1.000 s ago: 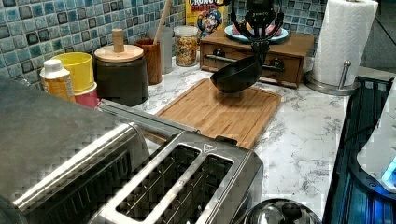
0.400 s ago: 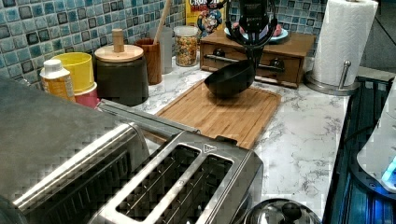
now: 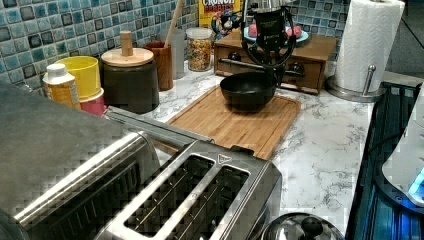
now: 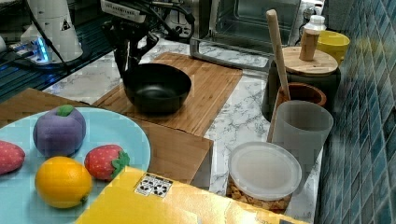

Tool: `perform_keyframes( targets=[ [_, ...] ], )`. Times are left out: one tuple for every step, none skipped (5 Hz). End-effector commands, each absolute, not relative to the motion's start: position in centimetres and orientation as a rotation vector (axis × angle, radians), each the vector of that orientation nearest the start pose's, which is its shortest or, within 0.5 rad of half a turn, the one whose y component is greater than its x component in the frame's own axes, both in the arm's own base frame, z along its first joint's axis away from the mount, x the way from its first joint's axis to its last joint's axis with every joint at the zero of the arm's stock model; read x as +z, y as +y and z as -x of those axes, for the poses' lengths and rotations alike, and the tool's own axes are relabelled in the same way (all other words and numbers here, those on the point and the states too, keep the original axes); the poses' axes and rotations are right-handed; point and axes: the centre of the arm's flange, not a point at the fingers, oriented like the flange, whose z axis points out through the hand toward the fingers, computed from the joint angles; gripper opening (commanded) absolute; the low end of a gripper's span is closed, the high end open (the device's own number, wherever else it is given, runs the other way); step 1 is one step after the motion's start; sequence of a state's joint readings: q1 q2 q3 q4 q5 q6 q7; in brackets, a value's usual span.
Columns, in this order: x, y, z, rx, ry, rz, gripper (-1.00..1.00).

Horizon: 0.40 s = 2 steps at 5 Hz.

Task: Put the bowl on the board.

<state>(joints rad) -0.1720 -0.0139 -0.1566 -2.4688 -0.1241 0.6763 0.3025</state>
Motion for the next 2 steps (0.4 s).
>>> perform_keyframes(
  targets=[
    [33.36, -15.94, -46.5, 0.071, 2.028, 2.551, 0.0],
    [33.48, -16.1, -46.94, 0.106, 2.001, 2.54, 0.0]
  ],
)
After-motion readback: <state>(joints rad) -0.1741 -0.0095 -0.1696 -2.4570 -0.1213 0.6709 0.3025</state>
